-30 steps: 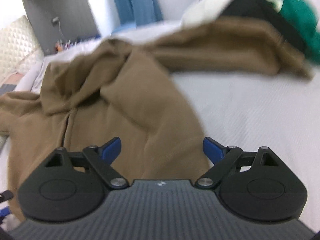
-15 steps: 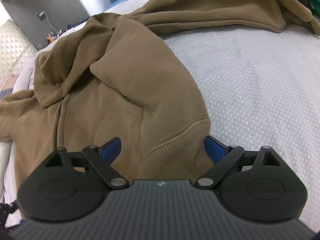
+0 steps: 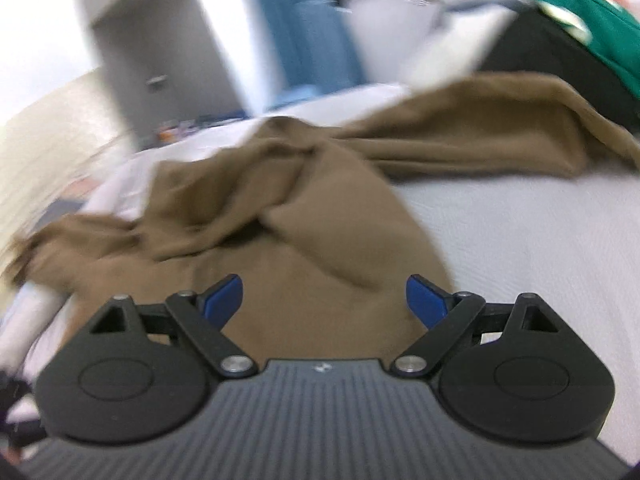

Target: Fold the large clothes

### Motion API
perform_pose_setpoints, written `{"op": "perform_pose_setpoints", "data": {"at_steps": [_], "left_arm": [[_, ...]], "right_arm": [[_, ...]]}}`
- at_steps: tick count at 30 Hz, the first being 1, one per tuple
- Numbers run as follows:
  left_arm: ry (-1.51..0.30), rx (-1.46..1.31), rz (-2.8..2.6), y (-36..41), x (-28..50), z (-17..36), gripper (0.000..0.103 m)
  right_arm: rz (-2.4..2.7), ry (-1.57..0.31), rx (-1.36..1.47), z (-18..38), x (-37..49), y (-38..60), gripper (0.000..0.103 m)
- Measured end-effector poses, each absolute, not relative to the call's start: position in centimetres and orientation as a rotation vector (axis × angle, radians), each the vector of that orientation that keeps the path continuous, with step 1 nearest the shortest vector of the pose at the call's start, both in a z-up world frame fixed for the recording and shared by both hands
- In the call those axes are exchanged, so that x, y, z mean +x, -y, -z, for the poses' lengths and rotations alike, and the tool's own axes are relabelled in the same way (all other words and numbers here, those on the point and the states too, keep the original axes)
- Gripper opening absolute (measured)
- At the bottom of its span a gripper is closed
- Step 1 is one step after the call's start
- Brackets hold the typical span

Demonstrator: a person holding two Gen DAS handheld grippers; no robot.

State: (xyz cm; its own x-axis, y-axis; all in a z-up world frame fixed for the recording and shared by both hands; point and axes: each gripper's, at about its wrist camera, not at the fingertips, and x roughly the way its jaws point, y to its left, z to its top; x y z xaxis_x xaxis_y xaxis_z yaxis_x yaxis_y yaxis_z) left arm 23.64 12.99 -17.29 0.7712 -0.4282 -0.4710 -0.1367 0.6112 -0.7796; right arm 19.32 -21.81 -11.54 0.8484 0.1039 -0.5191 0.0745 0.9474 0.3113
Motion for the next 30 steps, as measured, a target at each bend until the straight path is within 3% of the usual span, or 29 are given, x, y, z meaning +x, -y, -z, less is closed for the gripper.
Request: {"op": "perform_pose_setpoints", "data": {"at_steps": [7, 15, 17, 18, 20, 23, 30], "left_arm": [[-0.632, -0.997, 0.268, -13.7, 25.0, 17.3, 0.054], [-0.608, -1.031, 0.299, -14.0, 27.2, 17.5, 0.048], [-0.615, -1.027, 0.298, -13.8, 27.4, 17.7, 0.048], [-0.615, -1.021, 0.297, -13.7, 27.5, 17.6, 0.048], [-0.612, -1.002, 0.295, -13.5, 27.6, 17.5, 0.048], [-0.607, -0.972, 0.284, -13.3, 27.4, 17.3, 0.048], [-0.552, -0.796, 0.220, -12.9, 23.7, 14.8, 0.049]], "right_arm": [[-0.537, -0.610, 0.144, 10.8, 17.8, 15.0, 0.090], [-0.698, -0.666, 0.044, 10.9, 16.6, 12.2, 0.088], [-0.654, -0.690, -0.030, 11.7, 16.1, 11.3, 0.067], [-0.616, -0.704, -0.076, 12.1, 16.3, 10.7, 0.061], [-0.537, -0.712, -0.151, 13.0, 17.0, 9.9, 0.035], [-0.504, -0.716, -0.136, 13.4, 17.9, 9.7, 0.006], [-0.507, -0.570, 0.054, 10.5, 18.4, 11.8, 0.005]]}}
